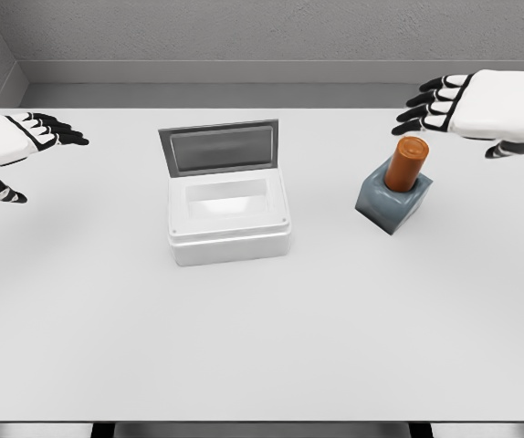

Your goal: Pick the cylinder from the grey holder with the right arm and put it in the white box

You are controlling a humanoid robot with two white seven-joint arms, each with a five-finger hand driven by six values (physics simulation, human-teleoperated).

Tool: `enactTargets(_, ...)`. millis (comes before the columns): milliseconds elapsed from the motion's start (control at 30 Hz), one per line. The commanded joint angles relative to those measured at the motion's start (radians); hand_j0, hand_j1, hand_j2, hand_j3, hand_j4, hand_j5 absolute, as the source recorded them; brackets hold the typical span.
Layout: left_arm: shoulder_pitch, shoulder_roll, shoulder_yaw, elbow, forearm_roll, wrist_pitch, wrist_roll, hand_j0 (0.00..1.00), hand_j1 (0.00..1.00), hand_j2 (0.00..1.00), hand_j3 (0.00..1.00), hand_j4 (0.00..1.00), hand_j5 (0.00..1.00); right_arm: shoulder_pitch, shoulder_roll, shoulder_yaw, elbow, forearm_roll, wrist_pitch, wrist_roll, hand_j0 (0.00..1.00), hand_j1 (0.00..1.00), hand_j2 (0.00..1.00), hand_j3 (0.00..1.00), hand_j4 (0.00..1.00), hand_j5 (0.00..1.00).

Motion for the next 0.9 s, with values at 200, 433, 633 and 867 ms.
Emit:
enactTargets(200,-0.002,0.001,0.0,0.0,0.006,0.002,0.0,1.0,1.0,1.0,1.0,1.0,1.0,-0.037,-0.078,-0.003,0.029,-0.002,0.003,0.0,1.0,1.0,1.0,1.0,1.0,1.0)
enactTargets(433,-0.006,-0.013,0.0,0.038,0.018,0.002,0.005,1.0,1.0,1.0,1.0,1.0,1.0,-0.071,0.063,0.098,0.043,0.07,0.003,0.0,0.98,0.98,0.98,0.98,0.98,0.98)
enactTargets(633,-0.067,-0.123,-0.246,0.198,0.398,0.002,0.022,1.0,1.0,1.0,1.0,1.0,1.0,-0.095,0.128,0.172,0.105,0.08,0.003,0.0,0.95,0.95,0.95,0.95,0.95,0.95)
enactTargets(867,-0.14,-0.168,-0.408,0.272,0.713,0.002,-0.026,1.0,1.0,1.0,1.0,1.0,1.0,-0.095,0.174,0.216,0.155,0.094,0.003,0.0,0.95,0.95,0.95,0.95,0.95,0.95)
